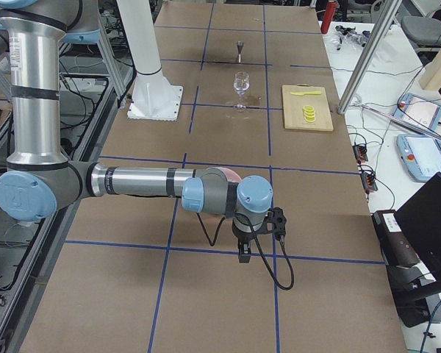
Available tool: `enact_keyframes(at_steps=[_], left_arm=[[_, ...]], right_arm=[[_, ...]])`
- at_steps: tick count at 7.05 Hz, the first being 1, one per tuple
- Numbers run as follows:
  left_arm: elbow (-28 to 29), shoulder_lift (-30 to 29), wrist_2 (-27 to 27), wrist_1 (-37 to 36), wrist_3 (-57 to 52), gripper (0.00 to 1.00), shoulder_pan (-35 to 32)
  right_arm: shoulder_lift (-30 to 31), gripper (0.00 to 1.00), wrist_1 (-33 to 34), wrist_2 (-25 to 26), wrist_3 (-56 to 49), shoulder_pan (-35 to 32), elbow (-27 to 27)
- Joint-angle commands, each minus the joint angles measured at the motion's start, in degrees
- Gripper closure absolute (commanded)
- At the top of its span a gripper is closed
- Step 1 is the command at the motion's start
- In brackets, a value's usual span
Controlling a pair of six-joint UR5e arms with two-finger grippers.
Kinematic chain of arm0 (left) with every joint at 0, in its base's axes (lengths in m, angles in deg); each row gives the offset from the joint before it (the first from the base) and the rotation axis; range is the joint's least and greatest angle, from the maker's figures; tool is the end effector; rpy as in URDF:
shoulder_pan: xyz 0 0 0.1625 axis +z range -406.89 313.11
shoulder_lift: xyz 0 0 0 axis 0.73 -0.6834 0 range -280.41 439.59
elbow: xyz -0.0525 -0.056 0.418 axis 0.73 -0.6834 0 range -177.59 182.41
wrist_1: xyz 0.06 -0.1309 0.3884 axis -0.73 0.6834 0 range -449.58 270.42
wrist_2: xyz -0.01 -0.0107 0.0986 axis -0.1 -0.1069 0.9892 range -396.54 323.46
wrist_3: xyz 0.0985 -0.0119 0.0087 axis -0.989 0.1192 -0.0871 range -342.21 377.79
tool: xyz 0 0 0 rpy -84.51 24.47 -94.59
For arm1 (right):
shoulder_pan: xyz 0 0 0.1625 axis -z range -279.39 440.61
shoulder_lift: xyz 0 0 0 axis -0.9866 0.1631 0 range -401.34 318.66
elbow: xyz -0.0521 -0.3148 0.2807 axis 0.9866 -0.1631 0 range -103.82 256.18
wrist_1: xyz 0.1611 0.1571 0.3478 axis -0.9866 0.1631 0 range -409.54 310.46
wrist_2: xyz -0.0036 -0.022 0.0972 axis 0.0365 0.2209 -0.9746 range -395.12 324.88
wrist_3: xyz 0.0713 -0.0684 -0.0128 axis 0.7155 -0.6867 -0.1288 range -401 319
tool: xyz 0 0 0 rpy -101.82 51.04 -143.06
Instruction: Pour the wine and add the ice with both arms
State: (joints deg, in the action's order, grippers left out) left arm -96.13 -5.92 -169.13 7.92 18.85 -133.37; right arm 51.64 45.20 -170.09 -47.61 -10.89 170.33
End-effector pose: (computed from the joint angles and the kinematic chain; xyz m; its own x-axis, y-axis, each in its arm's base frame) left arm -0.0368 -0.4735 0.6104 0.7275 0.1622 -0.6667 -0.0466 0.9811 0.1879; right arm 0.0751 -0.4634 0.6555 0.7044 -0.0527 0.7078 0.0553 0.9983 0.0193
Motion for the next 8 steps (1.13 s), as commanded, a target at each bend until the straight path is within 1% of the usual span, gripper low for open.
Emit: enact_keyframes(at_steps=[1, 2, 3, 4, 8], left_arm=[[0.11, 1.49, -0.38, -0.03, -0.96, 0.00, -1.04], [1.32, 1.49, -0.47, -0.46, -3.15, 0.00, -3.14], [2.38, 1.58, -0.65, -0.56, -2.82, 0.00, -4.12], [3.61, 1.58, -2.13, -0.56, -2.47, 0.00, -5.70], [3.80, 1.40, -2.58, -0.38, -2.38, 0.00, -5.80]], right_arm=[[0.70, 0.00, 0.00, -2.57, 0.02, -0.78, -0.10], [0.71, 0.00, 0.00, -2.67, 0.02, -1.13, -0.10], [0.71, 0.00, 0.00, -2.67, 0.02, -1.74, -0.10], [0.88, 0.00, 0.00, -2.59, 0.02, -2.10, -0.19], [1.15, 0.00, 0.00, -2.67, 0.11, -2.80, 0.07]])
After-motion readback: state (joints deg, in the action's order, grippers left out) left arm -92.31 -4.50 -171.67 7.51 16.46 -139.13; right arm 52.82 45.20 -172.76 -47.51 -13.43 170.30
